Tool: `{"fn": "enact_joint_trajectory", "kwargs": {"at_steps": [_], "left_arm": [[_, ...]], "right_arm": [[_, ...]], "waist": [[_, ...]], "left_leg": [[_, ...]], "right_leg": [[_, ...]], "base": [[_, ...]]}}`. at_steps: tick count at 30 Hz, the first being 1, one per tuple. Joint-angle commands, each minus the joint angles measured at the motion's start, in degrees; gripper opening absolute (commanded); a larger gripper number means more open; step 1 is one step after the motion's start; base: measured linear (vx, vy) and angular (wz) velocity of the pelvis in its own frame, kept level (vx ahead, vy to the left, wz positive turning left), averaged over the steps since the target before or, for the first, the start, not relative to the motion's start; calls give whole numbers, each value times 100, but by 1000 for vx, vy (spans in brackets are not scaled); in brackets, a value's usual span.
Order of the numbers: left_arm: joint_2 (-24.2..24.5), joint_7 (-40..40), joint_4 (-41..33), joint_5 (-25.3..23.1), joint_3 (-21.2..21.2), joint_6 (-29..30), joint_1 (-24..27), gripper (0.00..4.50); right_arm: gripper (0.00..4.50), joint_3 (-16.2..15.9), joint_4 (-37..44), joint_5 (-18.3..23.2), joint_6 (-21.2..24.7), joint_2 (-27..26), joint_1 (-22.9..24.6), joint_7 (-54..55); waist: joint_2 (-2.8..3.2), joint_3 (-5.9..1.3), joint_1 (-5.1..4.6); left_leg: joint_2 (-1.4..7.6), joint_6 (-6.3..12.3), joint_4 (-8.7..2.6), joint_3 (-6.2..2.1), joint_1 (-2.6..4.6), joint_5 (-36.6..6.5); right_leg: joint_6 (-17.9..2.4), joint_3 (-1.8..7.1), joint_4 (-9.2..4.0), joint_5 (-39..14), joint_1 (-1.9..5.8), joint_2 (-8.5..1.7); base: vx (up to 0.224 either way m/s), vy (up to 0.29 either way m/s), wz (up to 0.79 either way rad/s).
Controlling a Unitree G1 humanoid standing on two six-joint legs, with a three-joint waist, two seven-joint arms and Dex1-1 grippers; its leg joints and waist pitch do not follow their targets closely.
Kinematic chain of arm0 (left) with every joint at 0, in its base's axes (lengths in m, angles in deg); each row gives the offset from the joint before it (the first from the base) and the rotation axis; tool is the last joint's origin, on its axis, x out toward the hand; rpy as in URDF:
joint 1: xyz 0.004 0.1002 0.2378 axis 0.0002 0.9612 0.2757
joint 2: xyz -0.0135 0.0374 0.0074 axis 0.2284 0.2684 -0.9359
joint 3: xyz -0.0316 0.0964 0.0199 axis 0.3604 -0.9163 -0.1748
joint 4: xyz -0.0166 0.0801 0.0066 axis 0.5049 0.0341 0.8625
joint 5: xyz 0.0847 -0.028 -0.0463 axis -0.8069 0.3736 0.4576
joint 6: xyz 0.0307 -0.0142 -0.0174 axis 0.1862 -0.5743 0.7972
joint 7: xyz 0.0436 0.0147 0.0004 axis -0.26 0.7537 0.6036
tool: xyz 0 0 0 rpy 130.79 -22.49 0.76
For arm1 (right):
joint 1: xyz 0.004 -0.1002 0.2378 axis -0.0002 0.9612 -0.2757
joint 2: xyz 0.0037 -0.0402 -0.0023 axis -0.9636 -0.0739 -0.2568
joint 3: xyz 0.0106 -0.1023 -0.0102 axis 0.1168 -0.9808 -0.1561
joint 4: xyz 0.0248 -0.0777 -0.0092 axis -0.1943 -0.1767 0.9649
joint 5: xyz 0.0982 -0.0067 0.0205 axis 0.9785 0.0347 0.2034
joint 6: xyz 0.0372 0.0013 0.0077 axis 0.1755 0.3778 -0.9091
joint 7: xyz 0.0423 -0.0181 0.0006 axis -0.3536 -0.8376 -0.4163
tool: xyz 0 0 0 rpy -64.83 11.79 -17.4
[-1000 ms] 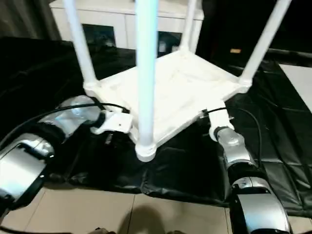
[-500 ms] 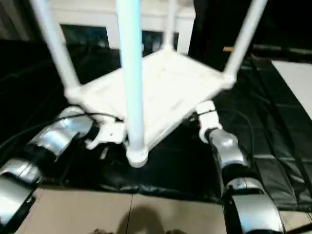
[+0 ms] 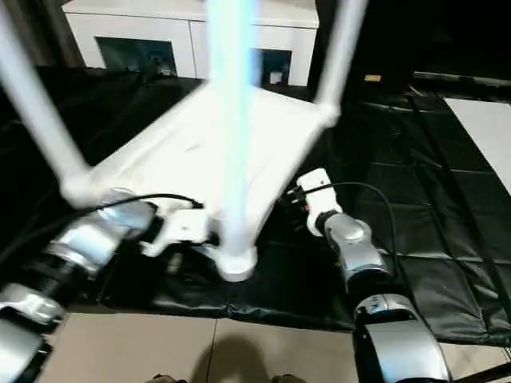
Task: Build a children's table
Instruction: Rotate table base
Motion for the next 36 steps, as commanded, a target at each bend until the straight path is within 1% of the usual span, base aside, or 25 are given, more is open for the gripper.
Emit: {"fn": "enact_joint_trajectory", "kwargs": {"at_steps": [1, 4, 6, 8, 10, 11, 14, 17, 18, 19, 20, 21, 23, 24, 26, 27, 28, 29, 30, 31, 32, 33, 34, 35, 36], "left_arm": [[-397, -210, -73, -20, -216, -70, -123, 436], [-632, -541, 111, -95, -213, -146, -202, 436], [-873, -1202, 550, -270, -140, -450, -364, 436], [-904, -1512, 762, -376, -99, -557, -464, 436], [-901, -1787, 899, -399, 2, -648, -540, 436], [-811, -1908, 924, -329, 149, -712, -594, 436], [-688, -1667, 749, -134, 289, -603, -519, 436], [-435, -1134, 337, 162, 435, -463, -233, 436], [-381, -1089, 288, 173, 447, -427, -180, 436], [-345, -1106, 260, 150, 448, -425, -148, 436], [-274, -1194, 216, 120, 454, -458, -89, 436], [-241, -1367, 123, 140, 547, -283, -30, 436], [-233, -1514, 50, 160, 618, -114, 3, 436], [-305, -1733, -127, 282, 827, 315, 51, 436], [-468, -2035, -580, 626, 1189, 969, 209, 436], [-508, -1976, -919, 801, 1261, 1367, 355, 436], [-515, -1896, -1227, 905, 1262, 1631, 510, 436], [-520, -1886, -1327, 917, 1253, 1677, 571, 436], [-595, -1962, -1680, 977, 1233, 1851, 810, 436], [-673, -2015, -1820, 1029, 1183, 1860, 948, 436], [-673, -2015, -1820, 1029, 1183, 1860, 948, 436], [-716, -2048, -1897, 995, 1105, 1796, 1052, 436], [-707, -2032, -1936, 957, 1033, 1718, 1109, 436], [-663, -1946, -1993, 904, 896, 1604, 1202, 436], [-634, -1912, -2083, 860, 811, 1701, 1281, 436]], "right_arm": [[410, -447, 321, -27, -172, -464, -11, -479], [410, -506, 352, -32, -171, -514, 5, -555], [410, -512, 314, -147, -273, -489, -28, -323], [410, -447, 248, -197, -339, -437, -82, -77], [410, -299, 236, -112, -377, -385, -136, 66], [410, -54, 324, 23, -413, -244, -198, 222], [410, 120, 495, 142, -352, -75, -184, 163], [410, 260, 866, 254, -171, 250, -24, -49], [410, 256, 963, 263, -120, 314, 40, -122], [410, 243, 1038, 258, -106, 359, 95, -174], [410, 215, 1192, 233, -92, 460, 214, -263], [410, 204, 1378, 212, -40, 578, 355, -334], [410, 208, 1507, 212, 5, 651, 453, -371], [410, 227, 1669, 231, 121, 754, 571, -440], [410, 219, 1979, 243, 333, 965, 798, -614], [410, 182, 2089, 223, 411, 1094, 894, -767], [410, 130, 2203, 208, 514, 1225, 991, -917], [410, 104, 2237, 196, 537, 1284, 1025, -989], [410, 6, 2413, 175, 601, 1548, 1181, -1331], [410, -20, 2557, 206, 690, 1719, 1269, -1576], [410, -20, 2557, 206, 690, 1719, 1269, -1576], [410, -72, 2675, 202, 704, 1885, 1328, -1813], [410, -93, 2777, 225, 727, 1975, 1371, -1960], [410, -102, 2946, 318, 772, 2127, 1440, -2244], [410, -88, 3137, 444, 865, 2241, 1514, -2492]], "waist": [[-16, -383, 37], [-15, -387, 49], [-22, -398, 56], [-22, -400, 67], [-33, -390, 79], [-30, -388, 81], [-27, -405, 119], [-51, -410, 153], [-30, -410, 168], [-25, -415, 178], [-74, -401, 170], [-50, -405, 199], [-47, -407, 207], [-72, -417, 226], [-73, -418, 240], [-97, -397, 256], [-116, -399, 283], [-112, -388, 290], [-165, -372, 271], [-164, -340, 287], [-169, -337, 280], [-163, -338, 274], [-177, -334, 275], [-180, -337, 277], [-191, -339, 288]], "left_leg": [[210, 198, -461, -115, 77, -1637], [209, 243, -445, -103, 97, -1576], [195, 326, -425, -96, 91, -1484], [196, 324, -426, -97, 102, -1476], [196, 311, -433, -110, 107, -1594], [194, 320, -426, -103, 117, -1659], [198, 343, -413, -94, 124, -1561], [205, 459, -408, -99, 61, -1210], [217, 496, -405, -94, 93, -1177], [213, 508, -394, -89, 100, -1141], [208, 523, -397, -75, 93, -1147], [208, 532, -393, -82, 94, -1116], [204, 539, -386, -77, 98, -1085], [206, 547, -379, -76, 98, -1043], [223, 528, -371, -70, 106, -986], [220, 579, -371, -67, 88, -987], [228, 587, -372, -76, 75, -1012], [222, 606, -372, -75, 75, -1044], [216, 594, -376, -69, 72, -1203], [219, 580, -383, -74, 75, -1337], [214, 575, -386, -78, 60, -1381], [203, 548, -385, -76, 76, -1451], [207, 516, -393, -86, 72, -1540], [211, 501, -395, -95, 72, -1558], [229, 513, -401, -109, 71, -1590]], "right_leg": [[-1527, 182, -415, -1222, 282, -291], [-1559, 185, -416, -1096, 272, -286], [-1606, 180, -413, -888, 282, -271], [-1592, 179, -421, -890, 278, -276], [-1539, 176, -437, -1104, 284, -301], [-1515, 181, -456, -1238, 268, -300], [-1521, 180, -443, -1200, 266, -295], [-1547, 164, -366, -743, 307, -284], [-1579, 159, -369, -694, 284, -280], [-1598, 159, -354, -641, 287, -272], [-1588, 161, -366, -664, 277, -255], [-1540, 164, -357, -667, 285, -265], [-1549, 166, -356, -604, 282, -262], [-1548, 167, -343, -582, 283, -261], [-1609, 167, -326, -472, 300, -268], [-1645, 164, -347, -505, 294, -263], [-1647, 158, -344, -616, 323, -288], [-1615, 159, -368, -743, 298, -285], [-1529, 152, -402, -1041, 294, -268], [-1410, 162, -446, -1378, 275, -281], [-1345, 163, -456, -1508, 287, -280], [-1247, 164, -486, -1736, 250, -271], [-1128, 161, -510, -1918, 248, -270], [-1080, 163, -512, -1984, 246, -280], [-980, 173, -512, -2011, 248, -276]], "base": [[0, 0, 0], [0, 0, 0], [0, 0, 0], [0, 0, 0], [0, 0, 0], [0, 0, 0], [0, 0, 0], [0, 0, 0], [0, 0, 0], [0, 0, 0], [0, 0, 0], [0, 0, 0], [0, 0, 0], [0, 0, 0], [0, 0, 0], [0, 0, 0], [0, 0, 0], [0, 0, 0], [0, 0, 0], [0, 0, 0], [0, 0, 0], [0, 0, 0], [0, 0, 0], [0, 0, 0], [0, 0, 0]]}}
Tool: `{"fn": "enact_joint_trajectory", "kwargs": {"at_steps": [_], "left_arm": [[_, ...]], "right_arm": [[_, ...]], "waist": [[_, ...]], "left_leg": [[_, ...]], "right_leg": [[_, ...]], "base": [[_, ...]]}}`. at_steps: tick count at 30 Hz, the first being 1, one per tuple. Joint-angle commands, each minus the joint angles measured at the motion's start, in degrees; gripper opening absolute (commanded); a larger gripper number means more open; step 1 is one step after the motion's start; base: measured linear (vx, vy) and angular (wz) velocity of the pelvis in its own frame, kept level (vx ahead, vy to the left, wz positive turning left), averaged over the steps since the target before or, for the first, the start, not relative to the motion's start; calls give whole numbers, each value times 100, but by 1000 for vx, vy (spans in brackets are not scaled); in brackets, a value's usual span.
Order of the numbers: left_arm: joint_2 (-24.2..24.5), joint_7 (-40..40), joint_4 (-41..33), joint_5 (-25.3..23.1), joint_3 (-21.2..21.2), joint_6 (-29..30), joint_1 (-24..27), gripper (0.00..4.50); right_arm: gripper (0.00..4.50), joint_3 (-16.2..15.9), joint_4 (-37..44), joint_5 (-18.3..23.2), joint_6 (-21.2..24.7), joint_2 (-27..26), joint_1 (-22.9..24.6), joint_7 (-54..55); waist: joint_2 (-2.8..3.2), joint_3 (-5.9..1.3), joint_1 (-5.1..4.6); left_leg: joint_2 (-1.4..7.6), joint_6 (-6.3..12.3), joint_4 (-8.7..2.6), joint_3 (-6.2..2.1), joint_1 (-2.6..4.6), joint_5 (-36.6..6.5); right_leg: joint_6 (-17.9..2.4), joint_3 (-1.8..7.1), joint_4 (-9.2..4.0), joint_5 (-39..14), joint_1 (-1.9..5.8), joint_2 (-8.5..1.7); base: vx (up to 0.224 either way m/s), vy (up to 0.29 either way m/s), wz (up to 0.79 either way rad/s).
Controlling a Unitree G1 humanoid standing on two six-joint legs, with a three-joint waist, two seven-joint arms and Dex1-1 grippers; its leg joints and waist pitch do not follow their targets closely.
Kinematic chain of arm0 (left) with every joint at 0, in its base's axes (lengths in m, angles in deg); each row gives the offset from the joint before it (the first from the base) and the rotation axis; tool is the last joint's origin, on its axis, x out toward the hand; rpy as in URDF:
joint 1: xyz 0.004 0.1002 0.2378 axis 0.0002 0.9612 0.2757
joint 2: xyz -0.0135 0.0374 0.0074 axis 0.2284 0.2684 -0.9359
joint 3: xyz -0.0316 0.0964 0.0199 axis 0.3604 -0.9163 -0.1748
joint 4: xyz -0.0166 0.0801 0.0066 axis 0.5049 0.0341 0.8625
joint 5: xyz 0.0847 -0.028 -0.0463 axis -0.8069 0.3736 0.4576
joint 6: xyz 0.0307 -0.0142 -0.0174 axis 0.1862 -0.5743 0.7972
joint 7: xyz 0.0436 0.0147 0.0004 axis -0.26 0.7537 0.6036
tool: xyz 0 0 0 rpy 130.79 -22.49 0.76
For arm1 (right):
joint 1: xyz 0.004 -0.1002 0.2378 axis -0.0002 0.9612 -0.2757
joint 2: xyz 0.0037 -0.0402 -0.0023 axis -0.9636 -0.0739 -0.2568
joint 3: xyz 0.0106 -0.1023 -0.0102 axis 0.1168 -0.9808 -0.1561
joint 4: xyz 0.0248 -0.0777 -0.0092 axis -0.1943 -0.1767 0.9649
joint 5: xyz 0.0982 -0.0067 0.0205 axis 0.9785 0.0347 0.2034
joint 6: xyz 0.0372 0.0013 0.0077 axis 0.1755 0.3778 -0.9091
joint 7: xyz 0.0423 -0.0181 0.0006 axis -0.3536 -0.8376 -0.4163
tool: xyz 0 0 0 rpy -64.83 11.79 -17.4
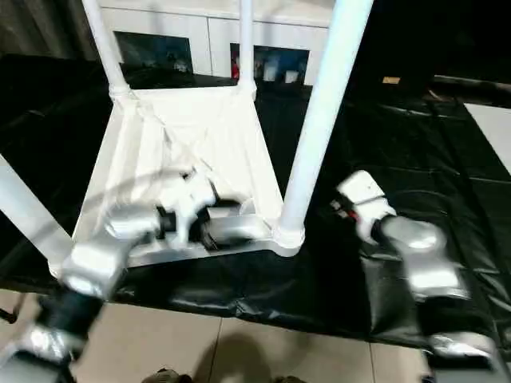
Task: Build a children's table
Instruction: Rotate table base, then rotate leg to tighten
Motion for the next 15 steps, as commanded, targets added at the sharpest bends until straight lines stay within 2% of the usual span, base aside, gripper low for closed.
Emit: {"fn": "enact_joint_trajectory", "kwargs": {"at_steps": [1, 2, 3, 4, 5, 6, 7, 12, 15], "left_arm": [[85, 33, -247, -171, -152, 17, 80, 436], [89, 25, -250, -187, -162, 6, 88, 436], [109, -38, -204, -291, -208, -108, 118, 436], [142, -166, -183, -383, -258, -97, 152, 436], [142, -166, -183, -383, -258, -97, 152, 436], [149, -455, -120, -488, -267, -1, 190, 436], [153, -628, -60, -555, -260, -17, 205, 436], [163, -740, 80, -451, -169, -92, 190, 436], [150, -567, 239, -277, -84, -189, 183, 411]], "right_arm": [[410, -37, 472, 263, 218, 233, 109, -540], [410, -39, 514, 289, 240, 255, 128, -591], [410, -49, 746, 443, 377, 357, 233, -835], [410, -49, 1039, 643, 598, 444, 352, -1044], [410, -49, 1039, 643, 598, 444, 352, -1044], [410, -34, 1381, 855, 797, 474, 465, -1137], [410, -32, 1522, 918, 851, 467, 510, -1144], [410, 3, 1707, 929, 974, 379, 560, -1131], [410, -20, 1779, 970, 1064, 393, 577, -1169]], "waist": [[-154, -362, 15], [-155, -361, 5], [-150, -367, 13], [-141, -363, 18], [-147, -364, 18], [-117, -366, 12], [-121, -372, 9], [-127, -387, 1], [-115, -394, 21]], "left_leg": [[232, 501, -425, -110, 98, -1587], [222, 524, -431, -114, 86, -1584], [226, 532, -419, -108, 104, -1544], [226, 541, -422, -114, 101, -1554], [232, 541, -418, -113, 111, -1565], [227, 537, -426, -123, 95, -1529], [234, 535, -423, -127, 99, -1512], [214, 504, -405, -119, 95, -1418], [203, 511, -394, -115, 98, -1348]], "right_leg": [[-1013, 192, -517, -1993, 253, -264], [-995, 184, -518, -1988, 271, -250], [-1002, 188, -517, -1949, 248, -255], [-989, 184, -528, -1951, 257, -248], [-991, 187, -520, -1932, 248, -248], [-987, 184, -512, -1883, 263, -244], [-998, 183, -499, -1811, 258, -245], [-1078, 173, -494, -1731, 253, -246], [-1093, 172, -490, -1679, 255, -259]], "base": [[0, 0, 0], [0, 0, 0], [0, 0, 0], [0, 0, 0], [0, 0, 0], [0, 0, 0], [0, 0, 0], [0, 0, 0], [0, 0, 0]]}}
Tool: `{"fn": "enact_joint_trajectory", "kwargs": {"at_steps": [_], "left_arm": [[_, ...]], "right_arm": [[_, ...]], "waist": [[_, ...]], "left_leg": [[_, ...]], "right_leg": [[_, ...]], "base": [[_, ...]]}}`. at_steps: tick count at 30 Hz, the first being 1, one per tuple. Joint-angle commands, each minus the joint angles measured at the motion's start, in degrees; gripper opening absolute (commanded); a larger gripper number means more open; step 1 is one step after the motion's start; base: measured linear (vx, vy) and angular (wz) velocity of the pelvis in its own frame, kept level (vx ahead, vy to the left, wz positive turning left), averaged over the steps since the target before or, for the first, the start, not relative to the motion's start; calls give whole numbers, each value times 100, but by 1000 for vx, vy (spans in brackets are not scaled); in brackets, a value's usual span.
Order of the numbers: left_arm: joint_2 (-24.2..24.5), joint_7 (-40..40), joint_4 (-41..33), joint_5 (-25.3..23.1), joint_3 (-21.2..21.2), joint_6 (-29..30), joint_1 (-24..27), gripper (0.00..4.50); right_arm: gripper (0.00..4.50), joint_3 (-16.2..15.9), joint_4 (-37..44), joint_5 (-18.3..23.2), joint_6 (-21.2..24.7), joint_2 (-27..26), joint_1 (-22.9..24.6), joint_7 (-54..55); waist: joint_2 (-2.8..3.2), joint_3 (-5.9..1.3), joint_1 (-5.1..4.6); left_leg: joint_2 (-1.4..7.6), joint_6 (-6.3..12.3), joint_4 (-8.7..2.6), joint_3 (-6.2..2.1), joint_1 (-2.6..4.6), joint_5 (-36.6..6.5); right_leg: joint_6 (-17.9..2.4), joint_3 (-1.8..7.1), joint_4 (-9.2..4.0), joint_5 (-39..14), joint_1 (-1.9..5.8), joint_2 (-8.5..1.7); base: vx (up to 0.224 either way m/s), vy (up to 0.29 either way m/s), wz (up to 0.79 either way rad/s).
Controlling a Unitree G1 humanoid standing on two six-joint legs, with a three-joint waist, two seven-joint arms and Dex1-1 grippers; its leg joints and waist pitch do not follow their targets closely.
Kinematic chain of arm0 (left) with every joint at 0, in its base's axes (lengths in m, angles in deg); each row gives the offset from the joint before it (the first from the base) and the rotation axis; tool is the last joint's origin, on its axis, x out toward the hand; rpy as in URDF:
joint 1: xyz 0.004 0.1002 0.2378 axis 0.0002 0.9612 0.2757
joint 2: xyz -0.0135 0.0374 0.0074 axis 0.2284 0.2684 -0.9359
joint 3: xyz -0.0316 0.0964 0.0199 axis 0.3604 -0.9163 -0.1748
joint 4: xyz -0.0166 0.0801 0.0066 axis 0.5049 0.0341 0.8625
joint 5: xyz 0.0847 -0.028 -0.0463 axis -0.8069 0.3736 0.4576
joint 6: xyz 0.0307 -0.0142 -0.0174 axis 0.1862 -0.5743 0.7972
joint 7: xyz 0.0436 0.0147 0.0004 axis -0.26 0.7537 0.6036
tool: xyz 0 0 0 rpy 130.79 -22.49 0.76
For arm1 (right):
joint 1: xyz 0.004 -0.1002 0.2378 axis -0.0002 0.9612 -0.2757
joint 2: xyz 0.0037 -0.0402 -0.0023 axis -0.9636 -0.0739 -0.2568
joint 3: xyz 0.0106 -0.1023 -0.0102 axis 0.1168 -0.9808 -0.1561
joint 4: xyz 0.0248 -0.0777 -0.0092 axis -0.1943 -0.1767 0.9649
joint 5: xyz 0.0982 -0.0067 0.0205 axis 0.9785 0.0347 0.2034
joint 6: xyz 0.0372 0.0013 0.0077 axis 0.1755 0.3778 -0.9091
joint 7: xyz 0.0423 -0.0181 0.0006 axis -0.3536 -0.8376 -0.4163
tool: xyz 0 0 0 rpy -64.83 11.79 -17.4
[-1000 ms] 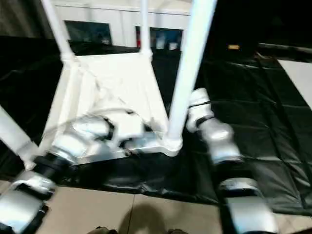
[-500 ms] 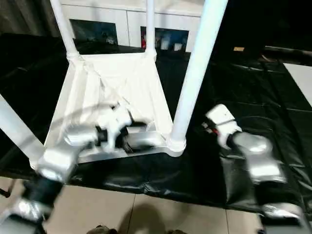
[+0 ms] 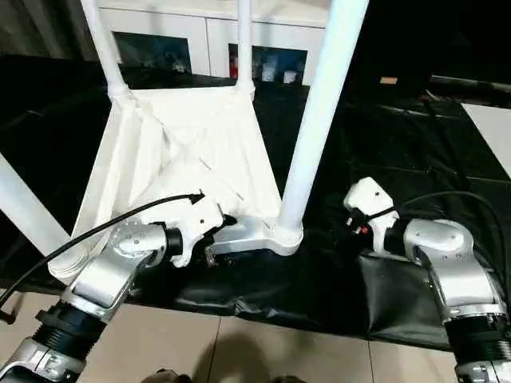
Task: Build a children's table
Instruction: Rotate leg to tighten
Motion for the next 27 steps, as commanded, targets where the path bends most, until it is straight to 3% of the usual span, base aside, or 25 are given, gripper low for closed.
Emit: {"fn": "enact_joint_trajectory", "kwargs": {"at_steps": [1, 15, 25, 27], "left_arm": [[32, 135, 146, 143, 80, -75, -14, 401], [333, 736, 609, 185, -192, -405, -359, 303], [281, 744, 1251, 209, -162, -504, -664, 220], [316, 766, 1357, 156, -215, -547, -708, 213]], "right_arm": [[410, -9, 166, 98, 131, 25, 44, -57], [410, -73, 78, 251, 156, 11, -144, -301], [410, -225, 140, 267, 142, -64, -99, -419], [410, -308, 78, 201, 61, -121, -100, -396]], "waist": [[-111, -400, 17], [-87, -410, 82], [-101, -397, 86], [-73, -399, 83]], "left_leg": [[211, 508, -398, -113, 95, -1324], [217, 479, -388, -108, 121, -1254], [210, 373, -402, -121, 133, -1428], [207, 362, -404, -121, 140, -1451]], "right_leg": [[-1089, 171, -481, -1629, 251, -248], [-1222, 176, -437, -1345, 265, -262], [-1110, 173, -473, -1741, 278, -281], [-1109, 172, -486, -1753, 271, -279]], "base": [[0, 0, 0], [0, 0, 0], [0, 0, 0], [0, 0, 0]]}}
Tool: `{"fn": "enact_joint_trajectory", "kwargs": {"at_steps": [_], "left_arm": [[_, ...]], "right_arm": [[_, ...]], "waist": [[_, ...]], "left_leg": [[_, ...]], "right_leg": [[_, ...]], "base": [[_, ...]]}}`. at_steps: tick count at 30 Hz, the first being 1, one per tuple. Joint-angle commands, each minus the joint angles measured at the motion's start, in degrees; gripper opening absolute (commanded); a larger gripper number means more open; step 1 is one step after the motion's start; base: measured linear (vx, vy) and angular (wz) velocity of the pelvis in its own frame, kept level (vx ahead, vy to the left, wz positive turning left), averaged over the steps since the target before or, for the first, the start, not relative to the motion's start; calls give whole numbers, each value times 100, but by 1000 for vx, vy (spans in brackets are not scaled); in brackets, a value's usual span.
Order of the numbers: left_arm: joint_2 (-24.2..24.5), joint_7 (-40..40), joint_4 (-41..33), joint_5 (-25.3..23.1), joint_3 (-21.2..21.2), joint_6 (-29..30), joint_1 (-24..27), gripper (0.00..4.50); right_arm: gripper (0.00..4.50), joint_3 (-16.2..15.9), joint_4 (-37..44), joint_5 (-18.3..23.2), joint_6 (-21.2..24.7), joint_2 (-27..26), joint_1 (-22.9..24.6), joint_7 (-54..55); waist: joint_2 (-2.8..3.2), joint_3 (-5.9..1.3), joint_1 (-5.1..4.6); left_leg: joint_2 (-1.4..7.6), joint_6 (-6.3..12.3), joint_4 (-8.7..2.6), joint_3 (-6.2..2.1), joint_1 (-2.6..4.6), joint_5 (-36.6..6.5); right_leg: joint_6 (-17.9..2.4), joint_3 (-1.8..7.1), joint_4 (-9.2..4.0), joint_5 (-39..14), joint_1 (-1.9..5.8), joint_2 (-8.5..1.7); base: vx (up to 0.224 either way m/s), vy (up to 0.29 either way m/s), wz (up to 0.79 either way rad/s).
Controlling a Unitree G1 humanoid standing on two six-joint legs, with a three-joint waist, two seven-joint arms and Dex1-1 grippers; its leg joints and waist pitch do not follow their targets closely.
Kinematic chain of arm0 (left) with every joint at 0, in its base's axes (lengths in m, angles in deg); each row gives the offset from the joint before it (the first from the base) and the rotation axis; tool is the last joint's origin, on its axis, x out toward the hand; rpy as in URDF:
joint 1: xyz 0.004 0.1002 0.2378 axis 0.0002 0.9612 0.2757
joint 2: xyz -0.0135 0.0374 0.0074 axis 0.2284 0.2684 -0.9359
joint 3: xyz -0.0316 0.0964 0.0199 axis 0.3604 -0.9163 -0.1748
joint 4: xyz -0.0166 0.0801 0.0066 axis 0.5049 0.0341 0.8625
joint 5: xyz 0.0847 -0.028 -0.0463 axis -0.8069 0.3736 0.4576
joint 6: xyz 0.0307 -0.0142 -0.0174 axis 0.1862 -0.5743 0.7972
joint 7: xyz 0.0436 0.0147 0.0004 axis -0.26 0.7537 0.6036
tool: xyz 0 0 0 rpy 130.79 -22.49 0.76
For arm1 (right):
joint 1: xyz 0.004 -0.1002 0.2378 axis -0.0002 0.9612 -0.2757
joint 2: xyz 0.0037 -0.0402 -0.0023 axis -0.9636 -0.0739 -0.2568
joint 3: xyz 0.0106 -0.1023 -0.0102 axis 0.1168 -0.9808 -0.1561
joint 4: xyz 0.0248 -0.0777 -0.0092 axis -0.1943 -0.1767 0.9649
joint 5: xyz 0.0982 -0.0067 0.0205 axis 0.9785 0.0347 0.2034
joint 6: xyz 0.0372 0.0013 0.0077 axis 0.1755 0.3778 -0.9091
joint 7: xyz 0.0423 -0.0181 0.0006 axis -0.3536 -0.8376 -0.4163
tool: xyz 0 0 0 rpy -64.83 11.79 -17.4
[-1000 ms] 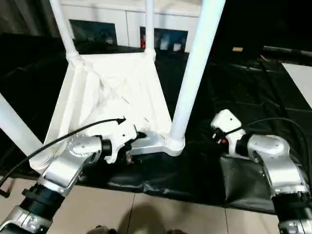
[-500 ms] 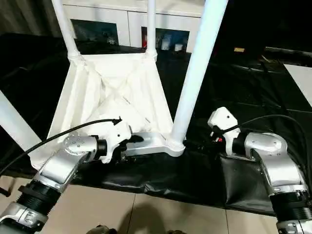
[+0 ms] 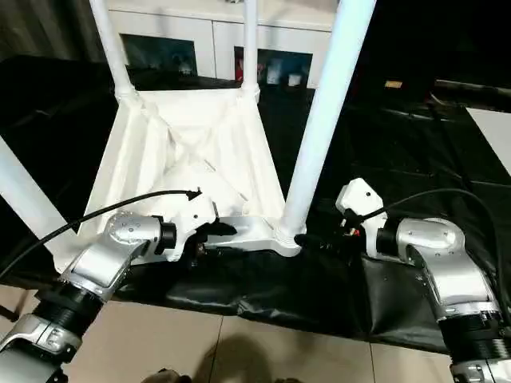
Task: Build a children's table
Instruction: Rotate leg to tighten
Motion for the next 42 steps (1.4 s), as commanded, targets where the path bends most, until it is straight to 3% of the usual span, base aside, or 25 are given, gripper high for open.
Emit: {"fn": "enact_joint_trajectory", "kwargs": {"at_steps": [1, 19, 20, 21, 24, 26, 27, 33, 35, 38, 42], "left_arm": [[64, 27, 233, -116, -112, 11, -64, 189], [50, 147, 807, -257, -347, -149, -217, 47], [40, 133, 836, -277, -357, -161, -225, 47], [12, 66, 874, -282, -334, -143, -239, 96], [-61, -43, 928, -217, -229, -80, -279, 86], [-43, -119, 964, -272, -231, -131, -331, 138], [-37, -123, 967, -282, -236, -141, -334, 141], [44, 7, 1155, -359, -346, -247, -390, 141], [50, 47, 1188, -359, -356, -230, -391, 106], [50, 136, 1221, -338, -370, -189, -389, 89], [50, 198, 1274, -341, -387, -221, -389, 57]], "right_arm": [[410, -138, -11, -52, -107, -61, -53, 24], [410, -280, -337, -245, -299, -247, -277, 240], [410, -286, -339, -247, -302, -253, -278, 238], [410, -298, -344, -259, -312, -262, -283, 240], [410, -316, -343, -270, -320, -281, -290, 238], [410, -331, -354, -269, -325, -312, -319, 239], [410, -332, -355, -269, -324, -314, -322, 239], [410, -358, -478, -300, -358, -372, -408, 210], [410, -372, -596, -343, -406, -402, -456, 247], [410, -384, -804, -421, -475, -503, -552, 390], [410, -445, -983, -505, -554, -568, -626, 428]], "waist": [[-85, -390, 3], [-67, -393, 1], [-72, -392, -1], [-70, -395, -1], [-65, -387, -4], [-78, -378, 4], [-74, -376, 1], [-71, -362, -20], [-62, -356, -37], [-58, -351, -77], [-57, -358, -96]], "left_leg": [[204, 349, -416, -121, 99, -1485], [207, 268, -429, -130, 117, -1588], [207, 275, -429, -127, 112, -1585], [209, 281, -434, -131, 110, -1578], [203, 271, -430, -126, 124, -1680], [211, 243, -434, -126, 157, -1808], [210, 238, -438, -131, 148, -1827], [199, 162, -461, -163, 134, -2005], [193, 130, -462, -167, 136, -2067], [190, 99, -468, -182, 140, -2163], [193, 104, -467, -178, 142, -2160]], "right_leg": [[-1093, 169, -490, -1792, 226, -273], [-1076, 174, -501, -1949, 216, -284], [-1088, 174, -501, -1918, 219, -282], [-1096, 173, -499, -1892, 223, -283], [-1092, 171, -514, -2007, 213, -283], [-1050, 174, -550, -2233, 186, -287], [-1033, 174, -551, -2282, 190, -289], [-836, 153, -596, -2761, 184, -303], [-796, 148, -616, -2885, 175, -305], [-763, 136, -634, -3034, 164, -310], [-818, 145, -627, -2914, 153, -301]], "base": [[0, 0, 0], [0, 0, 0], [0, 0, 0], [0, 0, 0], [0, 0, 0], [0, 0, 0], [0, 0, 0], [0, 0, 0], [0, 0, 0], [0, 0, 0], [0, 0, 0]]}}
